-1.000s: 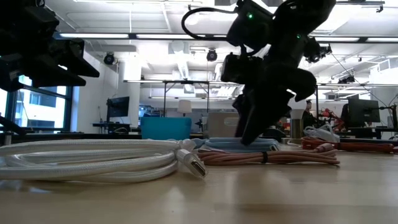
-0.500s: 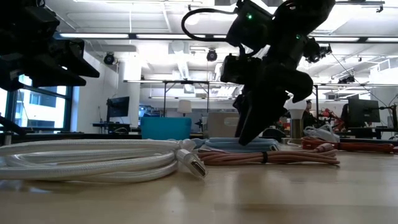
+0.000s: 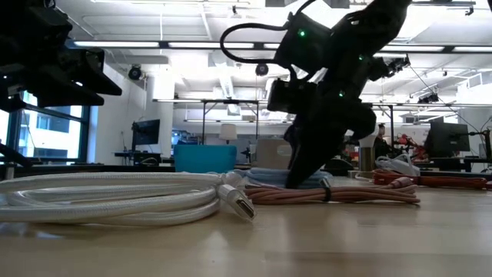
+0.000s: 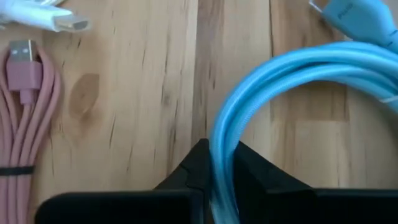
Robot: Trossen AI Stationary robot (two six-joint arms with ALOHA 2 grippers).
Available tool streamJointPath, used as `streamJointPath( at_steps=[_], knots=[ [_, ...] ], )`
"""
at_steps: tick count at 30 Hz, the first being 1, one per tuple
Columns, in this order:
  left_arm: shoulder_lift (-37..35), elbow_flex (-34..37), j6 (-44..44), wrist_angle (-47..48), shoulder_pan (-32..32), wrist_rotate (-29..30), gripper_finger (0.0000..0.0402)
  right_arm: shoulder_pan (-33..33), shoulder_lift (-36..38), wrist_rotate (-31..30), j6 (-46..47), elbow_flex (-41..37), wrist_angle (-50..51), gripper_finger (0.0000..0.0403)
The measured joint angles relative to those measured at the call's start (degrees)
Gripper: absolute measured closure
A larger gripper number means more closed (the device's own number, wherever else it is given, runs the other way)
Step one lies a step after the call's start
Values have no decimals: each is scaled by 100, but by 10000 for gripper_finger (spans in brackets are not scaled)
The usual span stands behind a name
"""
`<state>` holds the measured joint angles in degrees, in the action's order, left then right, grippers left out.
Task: Pick & Place USB Port
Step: Put the blue HDMI cable into the blue bin
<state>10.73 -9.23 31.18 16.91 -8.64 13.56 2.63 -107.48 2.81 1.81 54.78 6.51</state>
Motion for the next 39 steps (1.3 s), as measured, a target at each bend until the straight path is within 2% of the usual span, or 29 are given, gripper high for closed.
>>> streamJointPath(
  at_steps=[5, 14, 19, 25, 32, 39],
  knots=[
    [0, 1, 0, 0, -2, -2, 199, 26, -22, -122, -30, 135, -28, 370],
    [1, 1, 0, -1, -2, 5, 199, 297, 272, -1410, -433, 439, 141, 370],
    [1, 1, 0, -38, -1, 54, 199, 432, 714, -1650, -533, 431, 174, 370],
    [1, 1, -317, -874, 0, 222, 199, 647, 1320, -2033, -788, 433, 50, 370],
    [51, 1, -340, -1900, 0, -115, 199, 822, 1698, -2216, -1222, 434, -246, 370],
    [836, 1, -297, -2718, -1, -120, 199, 829, 1700, -2150, -1609, 439, -741, 370]
  ],
)
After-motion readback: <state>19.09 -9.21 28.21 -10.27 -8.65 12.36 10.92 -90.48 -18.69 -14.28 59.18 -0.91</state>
